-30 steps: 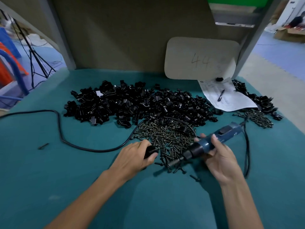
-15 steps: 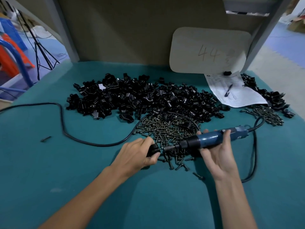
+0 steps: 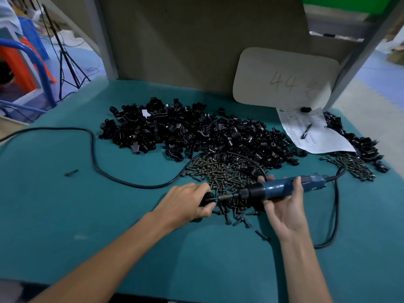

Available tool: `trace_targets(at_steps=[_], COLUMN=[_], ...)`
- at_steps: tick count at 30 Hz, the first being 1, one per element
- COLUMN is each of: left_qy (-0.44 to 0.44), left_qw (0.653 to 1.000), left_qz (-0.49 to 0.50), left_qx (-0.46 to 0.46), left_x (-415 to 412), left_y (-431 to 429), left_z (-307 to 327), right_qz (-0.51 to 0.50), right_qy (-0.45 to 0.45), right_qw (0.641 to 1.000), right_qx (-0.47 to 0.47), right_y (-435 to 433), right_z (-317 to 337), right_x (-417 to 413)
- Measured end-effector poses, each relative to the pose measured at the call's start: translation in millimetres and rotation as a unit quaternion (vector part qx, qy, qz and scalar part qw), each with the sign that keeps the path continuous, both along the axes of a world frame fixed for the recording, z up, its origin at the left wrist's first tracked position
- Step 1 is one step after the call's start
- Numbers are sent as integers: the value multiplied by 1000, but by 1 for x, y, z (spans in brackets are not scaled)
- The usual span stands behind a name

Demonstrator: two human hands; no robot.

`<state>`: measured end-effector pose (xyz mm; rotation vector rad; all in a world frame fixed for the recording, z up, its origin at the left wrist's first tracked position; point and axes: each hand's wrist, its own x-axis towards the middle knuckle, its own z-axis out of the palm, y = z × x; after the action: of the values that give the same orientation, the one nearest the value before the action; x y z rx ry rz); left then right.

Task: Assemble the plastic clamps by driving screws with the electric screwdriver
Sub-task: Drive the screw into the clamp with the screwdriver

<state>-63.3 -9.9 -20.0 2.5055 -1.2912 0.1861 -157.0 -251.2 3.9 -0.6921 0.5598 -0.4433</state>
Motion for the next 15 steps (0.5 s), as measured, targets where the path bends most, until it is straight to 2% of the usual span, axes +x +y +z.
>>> trace_targets(at_steps=[5, 15], left_qy=[-1, -14], left_qw=[1000, 1000], left_qz=[10, 16], left_qx=[-2, 10], left_x=[-1, -1], left_y=[1, -1], left_z=[1, 1], right_qz=[19, 13], right_qy=[-47, -21], right_qw=[999, 999], right_qx=[17, 29], right_y=[2, 1], right_z=[-2, -2], right_x=[-5, -6])
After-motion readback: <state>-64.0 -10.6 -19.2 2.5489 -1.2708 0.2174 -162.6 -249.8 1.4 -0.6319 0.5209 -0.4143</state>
